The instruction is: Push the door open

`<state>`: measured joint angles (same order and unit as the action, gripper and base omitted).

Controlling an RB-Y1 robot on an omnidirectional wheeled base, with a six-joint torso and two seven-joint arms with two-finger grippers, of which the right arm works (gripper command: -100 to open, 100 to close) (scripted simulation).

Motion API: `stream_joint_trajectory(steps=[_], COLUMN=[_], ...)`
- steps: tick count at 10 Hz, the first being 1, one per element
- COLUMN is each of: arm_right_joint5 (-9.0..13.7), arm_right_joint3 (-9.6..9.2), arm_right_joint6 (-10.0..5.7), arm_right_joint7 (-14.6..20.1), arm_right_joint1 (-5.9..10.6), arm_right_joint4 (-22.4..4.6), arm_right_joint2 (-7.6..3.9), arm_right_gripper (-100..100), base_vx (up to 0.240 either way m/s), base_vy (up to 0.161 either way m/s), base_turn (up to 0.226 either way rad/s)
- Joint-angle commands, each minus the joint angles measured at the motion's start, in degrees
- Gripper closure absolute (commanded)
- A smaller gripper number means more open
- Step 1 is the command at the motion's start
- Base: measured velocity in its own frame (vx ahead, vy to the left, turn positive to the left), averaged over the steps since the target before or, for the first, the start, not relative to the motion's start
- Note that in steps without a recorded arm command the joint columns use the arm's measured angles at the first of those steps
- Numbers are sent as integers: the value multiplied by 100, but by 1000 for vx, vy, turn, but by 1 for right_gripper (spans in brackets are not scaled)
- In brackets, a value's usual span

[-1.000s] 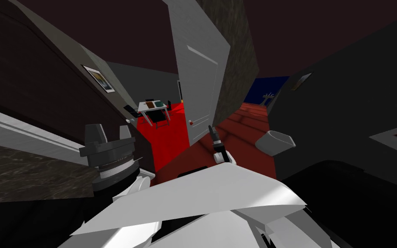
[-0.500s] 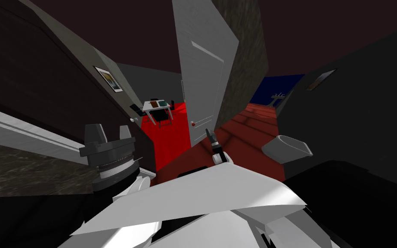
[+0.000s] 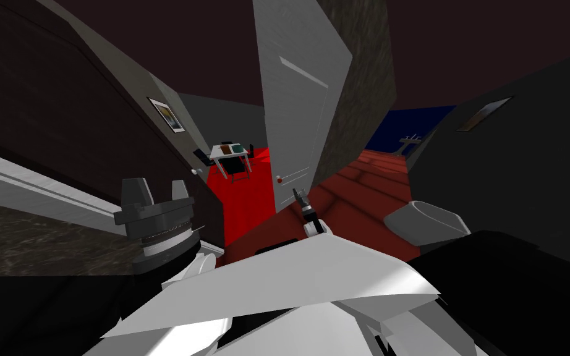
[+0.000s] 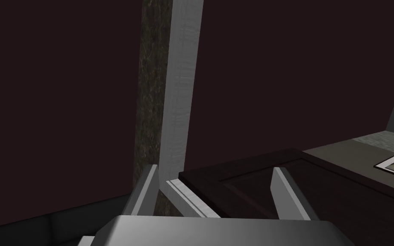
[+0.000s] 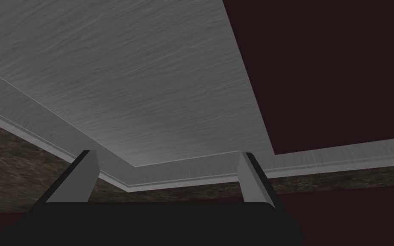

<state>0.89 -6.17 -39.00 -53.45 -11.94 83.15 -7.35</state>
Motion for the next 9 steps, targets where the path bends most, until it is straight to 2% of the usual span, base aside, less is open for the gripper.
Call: stream_joint_trajectory(steps=[1,9], arm_right_joint5=[25,140], arm_right_joint3=[-64,-326], arm_right_joint6=[-40,-225], arm_right_joint7=[-266,-1419], arm_right_joint1=[44,421], arm_right_joint4=[-247,-1518], arm_right_joint2=[-33,-147], arm_right_gripper=[-100,-100], base_vx=[104,86], base_vy=[-52,-44], base_turn=[129,108])
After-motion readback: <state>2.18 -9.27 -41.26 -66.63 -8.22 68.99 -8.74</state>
